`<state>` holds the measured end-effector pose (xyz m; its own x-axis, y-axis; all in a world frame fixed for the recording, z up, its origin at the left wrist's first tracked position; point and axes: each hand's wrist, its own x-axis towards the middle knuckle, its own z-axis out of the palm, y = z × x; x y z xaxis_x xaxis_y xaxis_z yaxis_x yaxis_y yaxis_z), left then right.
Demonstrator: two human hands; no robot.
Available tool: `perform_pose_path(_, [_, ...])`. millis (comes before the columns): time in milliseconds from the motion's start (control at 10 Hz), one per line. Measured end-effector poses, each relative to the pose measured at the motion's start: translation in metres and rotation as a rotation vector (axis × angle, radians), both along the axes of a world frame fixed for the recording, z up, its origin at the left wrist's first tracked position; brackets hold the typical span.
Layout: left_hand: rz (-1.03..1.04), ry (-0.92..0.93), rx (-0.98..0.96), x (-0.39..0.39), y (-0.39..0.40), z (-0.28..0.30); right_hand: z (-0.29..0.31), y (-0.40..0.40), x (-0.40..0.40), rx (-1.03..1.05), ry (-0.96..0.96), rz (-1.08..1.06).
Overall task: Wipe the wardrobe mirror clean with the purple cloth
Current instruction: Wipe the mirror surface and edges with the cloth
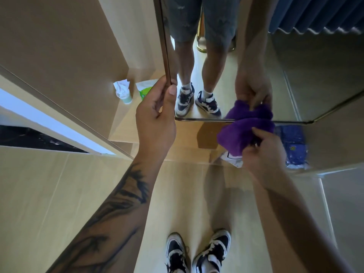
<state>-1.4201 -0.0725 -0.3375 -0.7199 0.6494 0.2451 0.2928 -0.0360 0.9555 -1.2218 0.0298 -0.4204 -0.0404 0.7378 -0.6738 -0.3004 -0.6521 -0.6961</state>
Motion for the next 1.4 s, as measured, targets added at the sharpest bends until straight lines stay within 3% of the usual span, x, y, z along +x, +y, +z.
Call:
perform_pose_path(100, [0.011, -0.008, -0.002, 0.001, 0.0, -0.001, 0.019, -0.014, -0.021, 0.071, 0.087, -0.087])
perform_pose_path(200, [0.009, -0.006, -0.024, 0.003, -0.001, 0.003, 0.039, -0.045, -0.083, -0.062, 0.35, -0.145])
perform_pose_path(400, [-0.016, -0.036, -0.046, 0.003, -0.003, 0.003, 0.048, -0.087, -0.145, -0.14, 0.348, 0.028])
perform_pose_path(500, [-0.017, -0.019, -0.05, -0.001, -0.004, 0.003, 0.043, -0.085, -0.136, -0.081, 0.317, 0.071])
perform_pose_path(700, [-0.021, -0.024, -0.043, -0.007, -0.002, 0.001, 0.018, -0.031, -0.051, 0.049, 0.122, 0.001])
perform_pose_path(800, [-0.029, -0.027, -0.033, -0.004, -0.002, 0.001, -0.002, -0.003, -0.015, -0.158, 0.314, -0.032])
perform_pose_path(1000, [-0.013, -0.01, -0.04, -0.001, -0.002, 0.003, 0.017, -0.035, -0.069, -0.056, 0.383, -0.105])
perform_pose_path(1200, [0.021, 0.032, -0.044, -0.003, -0.004, 0.003, 0.051, -0.087, -0.152, -0.186, 0.374, -0.029])
perform_pose_path(1400, [0.009, 0.03, -0.065, -0.005, -0.003, 0.001, 0.033, -0.07, -0.121, -0.074, 0.271, -0.023])
